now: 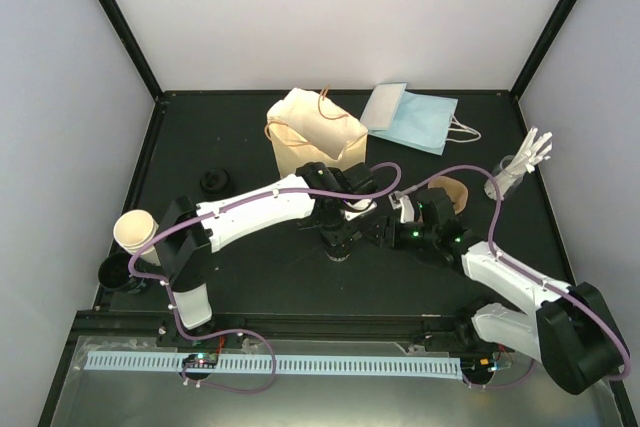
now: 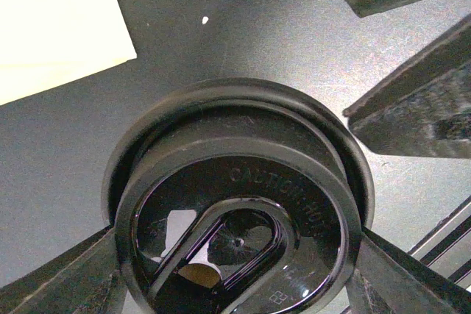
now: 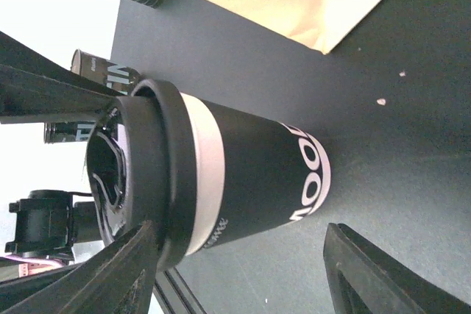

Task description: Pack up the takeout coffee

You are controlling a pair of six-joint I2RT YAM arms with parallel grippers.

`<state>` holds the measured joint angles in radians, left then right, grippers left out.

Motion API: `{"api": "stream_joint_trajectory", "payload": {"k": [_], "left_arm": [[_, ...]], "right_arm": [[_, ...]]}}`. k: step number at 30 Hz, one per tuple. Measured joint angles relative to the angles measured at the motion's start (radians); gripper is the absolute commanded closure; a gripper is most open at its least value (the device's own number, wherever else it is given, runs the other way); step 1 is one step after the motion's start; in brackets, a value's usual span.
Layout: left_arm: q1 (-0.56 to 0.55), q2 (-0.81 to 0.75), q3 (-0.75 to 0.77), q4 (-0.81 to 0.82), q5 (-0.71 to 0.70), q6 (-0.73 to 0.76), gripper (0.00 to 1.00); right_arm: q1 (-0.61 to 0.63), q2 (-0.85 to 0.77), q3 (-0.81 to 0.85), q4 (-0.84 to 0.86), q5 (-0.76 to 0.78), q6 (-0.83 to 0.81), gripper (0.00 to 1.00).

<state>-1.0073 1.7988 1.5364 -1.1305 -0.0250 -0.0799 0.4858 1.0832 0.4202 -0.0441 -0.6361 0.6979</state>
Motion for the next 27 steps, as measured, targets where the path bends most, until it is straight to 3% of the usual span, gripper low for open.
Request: {"api": "stream_joint_trajectory", "payload": {"k": [27], "left_arm": [[0.008, -0.009, -0.023, 0.029, 0.018, 0.016, 0.23]], "right_arm": [[-0.04, 0.217, 0.033, 0.15, -0.144, 0.045, 0.45]]}}
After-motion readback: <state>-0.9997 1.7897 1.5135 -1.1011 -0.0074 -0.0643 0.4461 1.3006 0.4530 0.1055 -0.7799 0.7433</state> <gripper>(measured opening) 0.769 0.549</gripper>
